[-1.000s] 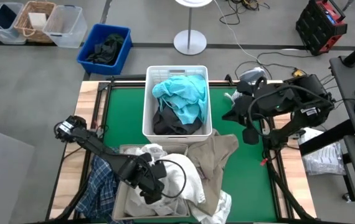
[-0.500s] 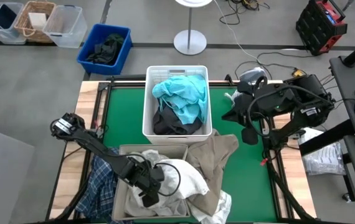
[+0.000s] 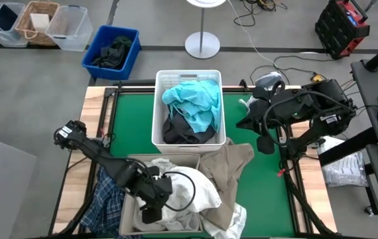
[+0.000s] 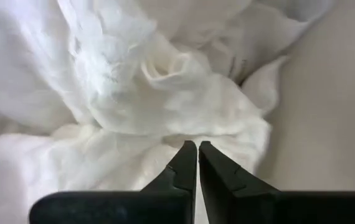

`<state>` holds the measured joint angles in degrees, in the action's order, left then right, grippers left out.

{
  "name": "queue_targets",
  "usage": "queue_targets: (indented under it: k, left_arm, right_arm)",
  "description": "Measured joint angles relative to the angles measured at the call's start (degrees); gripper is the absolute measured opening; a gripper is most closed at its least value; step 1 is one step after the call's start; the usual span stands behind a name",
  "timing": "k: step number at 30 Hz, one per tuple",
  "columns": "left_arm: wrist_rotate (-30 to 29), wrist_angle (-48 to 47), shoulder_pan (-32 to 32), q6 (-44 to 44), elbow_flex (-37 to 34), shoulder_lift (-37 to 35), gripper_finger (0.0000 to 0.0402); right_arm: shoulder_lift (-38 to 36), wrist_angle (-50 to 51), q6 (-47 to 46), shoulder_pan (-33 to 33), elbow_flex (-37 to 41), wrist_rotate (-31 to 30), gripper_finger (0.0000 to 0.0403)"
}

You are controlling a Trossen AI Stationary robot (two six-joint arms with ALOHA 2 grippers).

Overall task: Sort clothes
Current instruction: Put the white dress into the brown laundry organizer

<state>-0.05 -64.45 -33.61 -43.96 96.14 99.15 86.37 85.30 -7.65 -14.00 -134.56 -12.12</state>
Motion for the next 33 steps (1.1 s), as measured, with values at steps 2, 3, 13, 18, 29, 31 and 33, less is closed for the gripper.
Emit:
queue_targets:
  k: [2, 3, 13, 18, 29, 31, 33]
  left_arm:
    - [-0.8, -2.1, 0.0, 2.0, 3.4, 0.0, 0.0000]
    - [-1.9, -2.1, 0.0, 3.6, 4.7, -0.1, 0.0000]
    - [-14.5, 3.9, 5.7, 17.3, 10.3, 2.1, 0.0008]
    - [-11.3, 9.2, 6.7, 22.2, 9.2, 3.4, 0.0057]
    - [-17.7, 8.9, 7.1, 24.0, 8.0, 8.3, 0.0169]
    - [-17.6, 8.8, 7.2, 23.9, 8.0, 9.1, 0.0165]
    - [-17.5, 8.6, 7.2, 23.3, 8.0, 9.6, 0.0148]
  right_arm:
    - [0.0, 0.1, -0.2, 0.0, 0.0, 0.0, 0.0012]
    - [0.0, 0.1, -0.1, 0.0, 0.0, 0.0, 0.0012]
    - [0.1, -0.3, 1.1, 0.0, 0.0, 0.0, 0.0012]
    - [0.1, -0.3, 0.8, 0.0, 0.0, 0.1, 0.0012]
    - [0.1, -0.2, 0.7, 0.0, 0.0, 0.5, 0.0012]
    - [0.1, -0.2, 0.7, 0.0, 0.0, 0.5, 0.0012]
    - [0.1, -0.2, 0.8, 0.0, 0.1, 0.5, 0.0012]
